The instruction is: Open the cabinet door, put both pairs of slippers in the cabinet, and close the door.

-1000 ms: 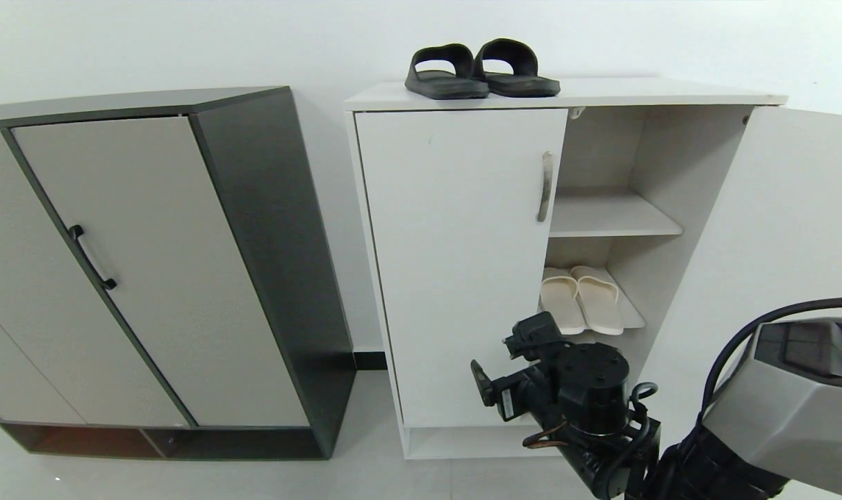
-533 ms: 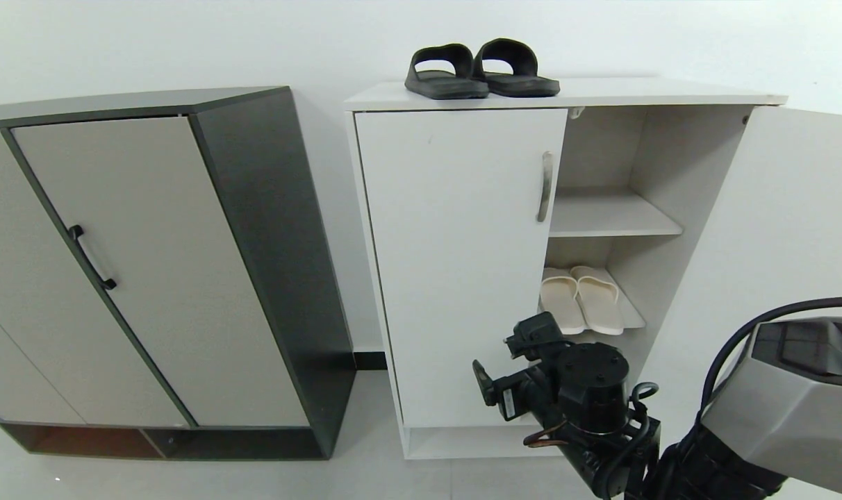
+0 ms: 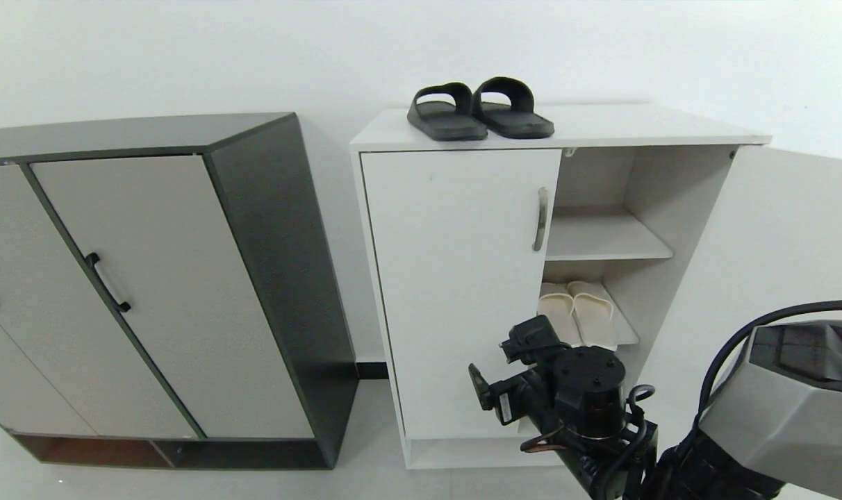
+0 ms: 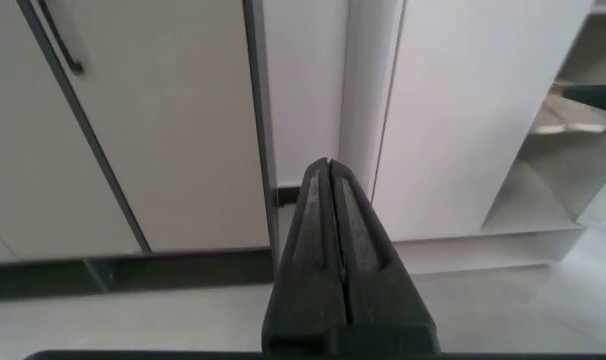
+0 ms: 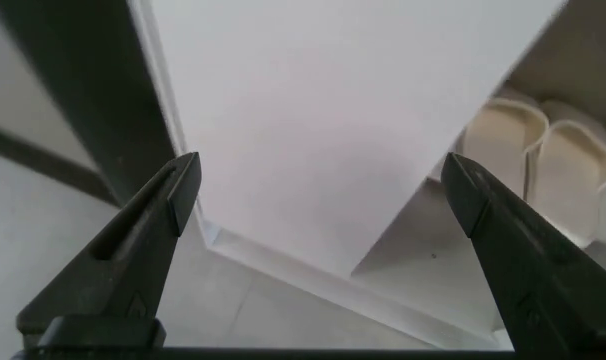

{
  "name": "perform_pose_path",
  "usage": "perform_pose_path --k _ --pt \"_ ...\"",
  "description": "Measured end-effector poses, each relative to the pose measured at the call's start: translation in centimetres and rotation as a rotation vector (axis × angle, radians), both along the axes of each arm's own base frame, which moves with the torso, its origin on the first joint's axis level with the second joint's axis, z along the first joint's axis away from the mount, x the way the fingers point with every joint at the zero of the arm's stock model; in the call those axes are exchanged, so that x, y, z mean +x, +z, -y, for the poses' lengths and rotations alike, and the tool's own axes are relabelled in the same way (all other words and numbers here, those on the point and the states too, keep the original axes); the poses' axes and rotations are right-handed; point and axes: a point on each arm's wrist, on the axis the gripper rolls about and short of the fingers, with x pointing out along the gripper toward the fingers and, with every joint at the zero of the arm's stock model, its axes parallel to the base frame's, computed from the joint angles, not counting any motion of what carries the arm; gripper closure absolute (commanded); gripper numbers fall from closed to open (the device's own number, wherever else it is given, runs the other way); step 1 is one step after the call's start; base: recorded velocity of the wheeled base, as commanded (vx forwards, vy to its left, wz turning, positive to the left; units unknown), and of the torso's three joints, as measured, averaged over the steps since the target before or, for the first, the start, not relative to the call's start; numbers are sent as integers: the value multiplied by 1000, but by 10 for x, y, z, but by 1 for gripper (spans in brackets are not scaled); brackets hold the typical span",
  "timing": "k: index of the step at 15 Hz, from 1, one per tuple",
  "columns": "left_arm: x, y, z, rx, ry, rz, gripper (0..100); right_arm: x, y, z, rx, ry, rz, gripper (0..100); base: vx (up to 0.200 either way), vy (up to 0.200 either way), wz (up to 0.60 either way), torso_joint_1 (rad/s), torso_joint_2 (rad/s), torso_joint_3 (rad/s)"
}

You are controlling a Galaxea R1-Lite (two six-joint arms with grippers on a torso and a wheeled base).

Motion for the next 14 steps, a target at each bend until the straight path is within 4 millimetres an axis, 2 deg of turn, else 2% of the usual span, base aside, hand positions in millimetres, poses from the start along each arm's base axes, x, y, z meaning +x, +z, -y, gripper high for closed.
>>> perform_pose_path --k 6,14 --pt "0 0 0 1 0 -1 100 1 0 1 -1 -4 0 0 0 0 0 129 -468 -338" --pt "0 0 0 1 0 -1 100 1 0 0 -10 -1 7 0 0 0 0 179 -494 -313"
